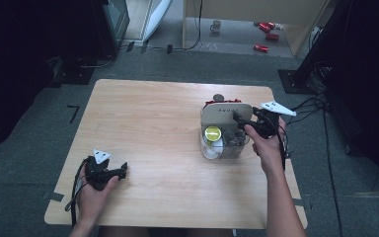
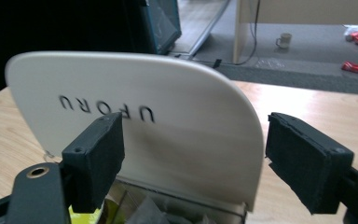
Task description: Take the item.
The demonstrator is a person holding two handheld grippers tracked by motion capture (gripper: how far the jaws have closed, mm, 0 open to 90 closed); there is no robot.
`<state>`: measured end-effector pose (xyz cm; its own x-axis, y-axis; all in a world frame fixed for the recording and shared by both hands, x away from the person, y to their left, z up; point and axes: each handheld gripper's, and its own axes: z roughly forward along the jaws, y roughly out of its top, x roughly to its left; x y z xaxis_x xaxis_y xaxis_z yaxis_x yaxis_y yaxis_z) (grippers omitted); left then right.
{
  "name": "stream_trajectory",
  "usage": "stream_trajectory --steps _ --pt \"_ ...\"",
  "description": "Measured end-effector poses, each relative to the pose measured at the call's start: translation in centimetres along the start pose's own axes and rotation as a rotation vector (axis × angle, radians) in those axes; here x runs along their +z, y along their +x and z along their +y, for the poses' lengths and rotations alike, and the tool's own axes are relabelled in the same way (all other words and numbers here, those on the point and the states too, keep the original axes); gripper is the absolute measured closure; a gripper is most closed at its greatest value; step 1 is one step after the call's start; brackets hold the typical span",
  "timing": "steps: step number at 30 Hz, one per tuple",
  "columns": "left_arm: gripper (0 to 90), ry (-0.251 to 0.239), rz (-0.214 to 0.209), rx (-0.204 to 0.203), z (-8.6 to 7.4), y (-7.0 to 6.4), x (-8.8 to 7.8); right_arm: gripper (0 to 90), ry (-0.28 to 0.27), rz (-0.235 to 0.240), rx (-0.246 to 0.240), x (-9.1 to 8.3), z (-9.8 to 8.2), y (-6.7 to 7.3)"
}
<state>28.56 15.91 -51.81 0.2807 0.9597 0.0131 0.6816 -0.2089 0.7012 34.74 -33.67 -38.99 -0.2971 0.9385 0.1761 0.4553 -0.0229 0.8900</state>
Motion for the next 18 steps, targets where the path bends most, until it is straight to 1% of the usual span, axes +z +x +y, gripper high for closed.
stream_trajectory --steps 2,3,9,12,18 --pt "10.4 0.000 0.001 0.003 0.0 0.0 0.0 20.5 -0.004 0.006 -0.005 0.0 0.2 0.1" --pt "10.4 -0.001 0.001 0.002 0.0 0.0 0.0 20.4 -0.010 0.027 -0.001 0.1 0.5 0.2" --pt "10.4 -0.001 0.001 0.002 0.0 0.0 0.0 21.3 -0.001 0.013 -0.009 0.1 0.6 0.4" --pt "10.4 -0.001 0.001 0.001 0.0 0.0 0.0 22.8 0.004 0.016 -0.013 -0.3 0.6 0.4" --pt "10.4 -0.002 0.001 0.001 0.0 0.0 0.0 21.2 0.012 0.017 -0.027 -1.2 0.1 0.8"
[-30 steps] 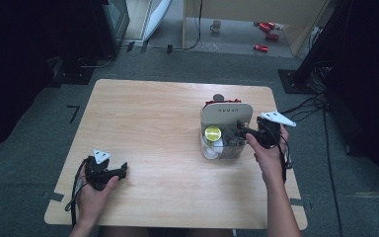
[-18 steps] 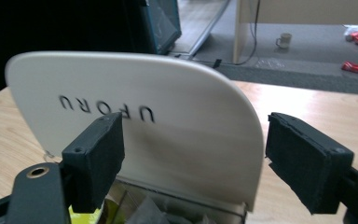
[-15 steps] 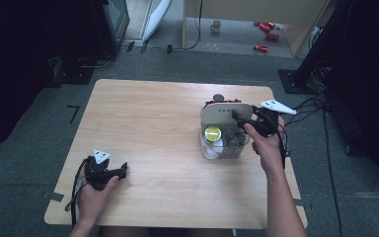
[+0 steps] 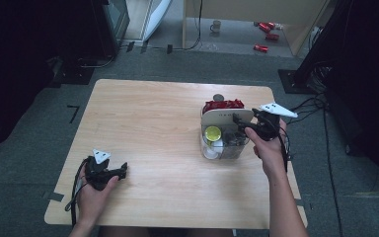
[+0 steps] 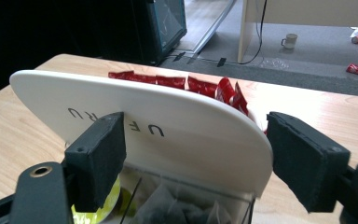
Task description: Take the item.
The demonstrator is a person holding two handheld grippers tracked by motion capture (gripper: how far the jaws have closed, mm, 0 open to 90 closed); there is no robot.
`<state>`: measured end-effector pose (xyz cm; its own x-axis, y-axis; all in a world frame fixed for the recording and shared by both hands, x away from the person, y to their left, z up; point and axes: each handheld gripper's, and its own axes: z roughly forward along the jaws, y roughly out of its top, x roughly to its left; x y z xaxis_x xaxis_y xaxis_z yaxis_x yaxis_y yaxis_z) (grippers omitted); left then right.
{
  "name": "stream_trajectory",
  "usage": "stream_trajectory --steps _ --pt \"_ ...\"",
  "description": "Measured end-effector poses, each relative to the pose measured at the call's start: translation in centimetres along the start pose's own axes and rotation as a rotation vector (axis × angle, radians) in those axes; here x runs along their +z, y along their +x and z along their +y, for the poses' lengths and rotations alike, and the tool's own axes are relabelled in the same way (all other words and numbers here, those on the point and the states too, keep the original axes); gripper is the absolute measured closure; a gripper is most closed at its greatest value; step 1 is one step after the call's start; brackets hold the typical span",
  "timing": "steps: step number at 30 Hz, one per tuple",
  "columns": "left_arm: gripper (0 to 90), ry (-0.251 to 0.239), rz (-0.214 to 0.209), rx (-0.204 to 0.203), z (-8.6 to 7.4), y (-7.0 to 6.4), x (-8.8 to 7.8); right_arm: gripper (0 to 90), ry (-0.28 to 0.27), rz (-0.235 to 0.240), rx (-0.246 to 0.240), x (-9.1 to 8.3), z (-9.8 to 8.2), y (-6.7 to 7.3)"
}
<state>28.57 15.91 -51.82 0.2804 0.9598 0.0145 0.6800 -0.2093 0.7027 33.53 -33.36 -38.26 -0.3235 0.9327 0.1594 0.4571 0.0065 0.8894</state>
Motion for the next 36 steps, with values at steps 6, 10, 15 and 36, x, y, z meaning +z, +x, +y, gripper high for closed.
stream_trajectory --steps 6,10,15,36 --pt "10.4 -0.001 -0.001 -0.003 0.0 0.0 0.0 19.6 -0.002 -0.010 -0.012 -1.1 -1.2 0.4" --pt "10.4 -0.001 -0.001 -0.003 0.0 0.0 0.0 19.1 -0.007 -0.020 -0.049 -1.8 -2.1 1.0" --pt "10.4 0.000 -0.001 -0.002 0.0 0.0 0.0 17.9 -0.010 -0.034 -0.090 -2.3 -2.8 1.4" --pt "10.4 0.002 -0.001 0.000 0.0 0.0 0.0 19.4 0.048 -0.017 0.033 -3.3 -8.2 0.4"
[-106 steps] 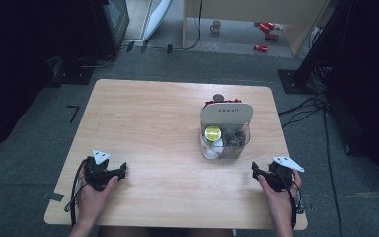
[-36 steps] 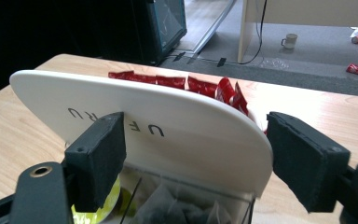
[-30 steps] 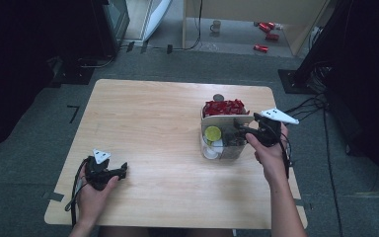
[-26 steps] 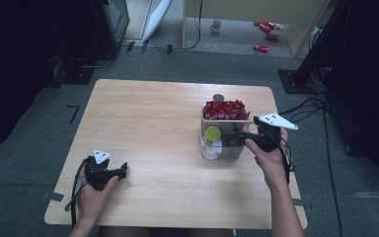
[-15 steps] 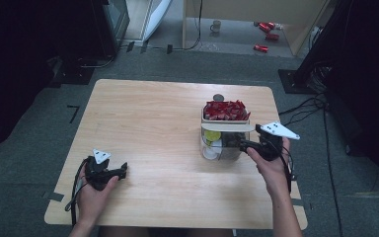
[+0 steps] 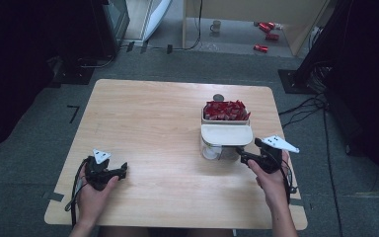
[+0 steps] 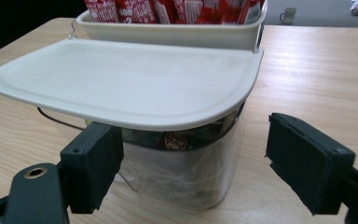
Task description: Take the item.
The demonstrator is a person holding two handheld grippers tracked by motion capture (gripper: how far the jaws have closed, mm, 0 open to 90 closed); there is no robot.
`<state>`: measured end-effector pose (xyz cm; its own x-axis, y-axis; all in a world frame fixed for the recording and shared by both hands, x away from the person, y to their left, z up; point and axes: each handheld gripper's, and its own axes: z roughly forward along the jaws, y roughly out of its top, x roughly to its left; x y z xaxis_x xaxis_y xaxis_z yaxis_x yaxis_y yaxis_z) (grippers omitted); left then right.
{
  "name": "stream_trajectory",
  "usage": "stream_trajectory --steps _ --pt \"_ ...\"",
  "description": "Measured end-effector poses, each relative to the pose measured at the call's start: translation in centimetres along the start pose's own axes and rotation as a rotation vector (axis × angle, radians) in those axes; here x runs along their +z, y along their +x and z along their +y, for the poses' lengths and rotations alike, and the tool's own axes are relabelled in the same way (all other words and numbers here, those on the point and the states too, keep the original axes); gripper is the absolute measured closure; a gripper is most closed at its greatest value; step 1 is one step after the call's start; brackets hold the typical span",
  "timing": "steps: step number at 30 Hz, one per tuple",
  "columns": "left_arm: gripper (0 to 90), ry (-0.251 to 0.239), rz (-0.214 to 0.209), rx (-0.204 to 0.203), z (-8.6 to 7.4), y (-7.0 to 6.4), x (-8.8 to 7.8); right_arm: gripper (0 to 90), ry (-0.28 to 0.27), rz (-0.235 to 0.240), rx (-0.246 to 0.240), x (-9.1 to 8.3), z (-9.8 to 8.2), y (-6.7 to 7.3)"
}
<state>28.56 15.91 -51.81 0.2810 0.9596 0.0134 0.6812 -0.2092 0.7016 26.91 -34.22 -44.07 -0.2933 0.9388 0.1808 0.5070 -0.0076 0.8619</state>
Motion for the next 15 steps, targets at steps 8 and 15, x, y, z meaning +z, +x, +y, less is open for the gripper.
stream_trajectory --steps 8,15 --pt "10.4 -0.001 0.000 -0.001 0.0 0.0 0.0 19.3 0.022 -0.005 0.010 -0.1 -1.3 -0.3" --pt "10.4 -0.001 0.000 -0.001 0.0 0.0 0.0 19.3 0.038 -0.033 0.006 -0.5 -2.0 -0.9"
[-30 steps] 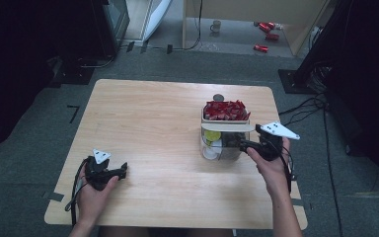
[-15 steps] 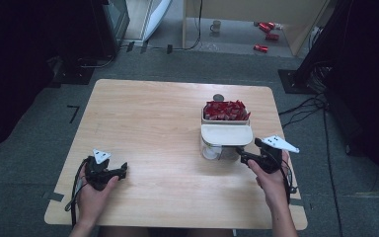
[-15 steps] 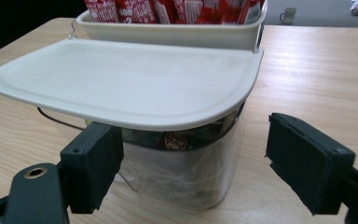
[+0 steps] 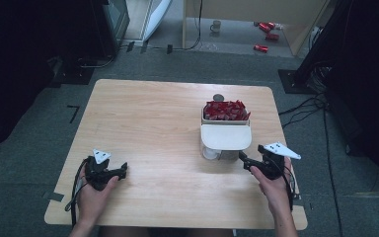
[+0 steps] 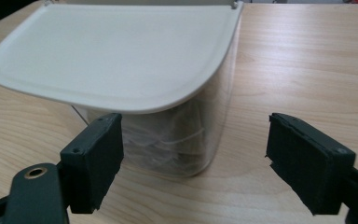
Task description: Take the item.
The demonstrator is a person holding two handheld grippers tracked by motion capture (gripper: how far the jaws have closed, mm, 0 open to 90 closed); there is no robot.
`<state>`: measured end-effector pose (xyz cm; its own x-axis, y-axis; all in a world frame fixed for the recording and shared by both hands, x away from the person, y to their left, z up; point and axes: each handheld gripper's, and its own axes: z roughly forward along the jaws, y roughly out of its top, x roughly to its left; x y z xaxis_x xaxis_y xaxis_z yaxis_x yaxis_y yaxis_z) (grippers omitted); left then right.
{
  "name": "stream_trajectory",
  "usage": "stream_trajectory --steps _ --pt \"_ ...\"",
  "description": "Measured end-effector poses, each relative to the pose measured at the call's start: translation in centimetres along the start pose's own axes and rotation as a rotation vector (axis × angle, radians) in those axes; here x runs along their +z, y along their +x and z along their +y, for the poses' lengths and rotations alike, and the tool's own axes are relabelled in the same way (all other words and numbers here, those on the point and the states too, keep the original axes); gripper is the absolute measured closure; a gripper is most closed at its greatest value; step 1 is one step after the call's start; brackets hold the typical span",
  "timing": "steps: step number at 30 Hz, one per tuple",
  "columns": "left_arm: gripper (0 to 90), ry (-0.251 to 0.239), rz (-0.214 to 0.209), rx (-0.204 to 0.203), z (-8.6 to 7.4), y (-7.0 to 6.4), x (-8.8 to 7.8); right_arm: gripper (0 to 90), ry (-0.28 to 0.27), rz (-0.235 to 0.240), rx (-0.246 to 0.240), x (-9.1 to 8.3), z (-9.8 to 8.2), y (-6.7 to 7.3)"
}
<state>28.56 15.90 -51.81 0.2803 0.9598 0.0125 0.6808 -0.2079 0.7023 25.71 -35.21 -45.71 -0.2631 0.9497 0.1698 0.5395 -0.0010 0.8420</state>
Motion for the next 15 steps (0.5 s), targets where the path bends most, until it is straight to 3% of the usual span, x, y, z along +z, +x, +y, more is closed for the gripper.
stream_trajectory --steps 9,15 --pt "10.5 0.000 0.000 0.001 0.0 0.0 0.0 19.3 0.002 -0.043 0.023 -0.7 -0.5 -1.5" --pt "10.4 0.001 0.000 0.001 0.0 0.0 0.0 20.5 -0.028 -0.064 0.031 -1.6 0.7 -1.9"
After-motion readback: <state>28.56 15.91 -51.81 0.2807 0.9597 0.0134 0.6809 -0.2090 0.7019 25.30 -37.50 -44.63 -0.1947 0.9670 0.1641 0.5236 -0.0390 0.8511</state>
